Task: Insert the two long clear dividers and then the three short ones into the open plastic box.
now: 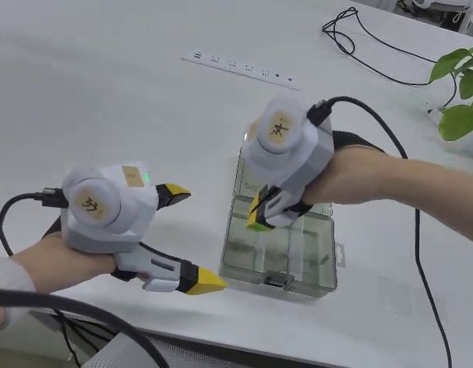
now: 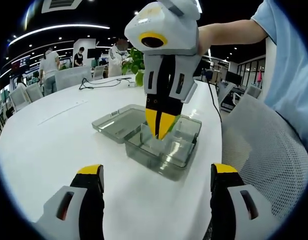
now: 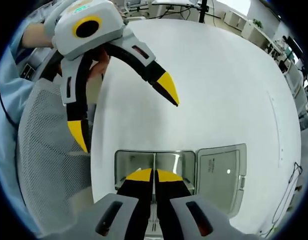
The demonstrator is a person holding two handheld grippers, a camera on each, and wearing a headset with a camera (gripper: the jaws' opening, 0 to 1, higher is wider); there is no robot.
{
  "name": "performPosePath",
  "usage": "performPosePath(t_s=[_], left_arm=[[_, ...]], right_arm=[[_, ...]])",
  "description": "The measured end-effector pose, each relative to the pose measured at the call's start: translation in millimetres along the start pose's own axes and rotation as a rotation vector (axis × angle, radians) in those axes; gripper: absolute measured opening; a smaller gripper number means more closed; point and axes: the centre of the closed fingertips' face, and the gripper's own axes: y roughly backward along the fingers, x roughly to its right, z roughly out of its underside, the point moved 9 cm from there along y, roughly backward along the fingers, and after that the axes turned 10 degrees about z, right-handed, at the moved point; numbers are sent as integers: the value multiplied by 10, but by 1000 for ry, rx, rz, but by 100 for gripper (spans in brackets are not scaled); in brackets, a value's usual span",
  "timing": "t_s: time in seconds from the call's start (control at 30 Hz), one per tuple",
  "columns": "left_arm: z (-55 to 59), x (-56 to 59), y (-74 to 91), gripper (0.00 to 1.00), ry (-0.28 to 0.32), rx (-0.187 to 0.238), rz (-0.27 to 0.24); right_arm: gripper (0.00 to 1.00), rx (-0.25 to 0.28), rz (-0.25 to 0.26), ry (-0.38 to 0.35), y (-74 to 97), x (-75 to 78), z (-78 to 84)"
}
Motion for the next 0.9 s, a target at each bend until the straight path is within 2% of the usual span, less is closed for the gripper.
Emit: performPosePath(t_s=[0.33, 0.73, 0.83, 0.9], left_arm=[[-13, -21, 0, 90, -1, 1, 1], [-59, 3, -19, 89, -13, -8, 14], [-62, 6, -11, 89, -15, -15, 16], [-63, 3, -4, 88, -15, -16, 15]], right_arm=[[2, -49, 7, 10, -143, -9, -4], [3, -31, -3, 7, -139, -8, 26], [3, -25, -7, -26, -151, -5, 61], [10, -19, -7, -25, -147, -12, 89]])
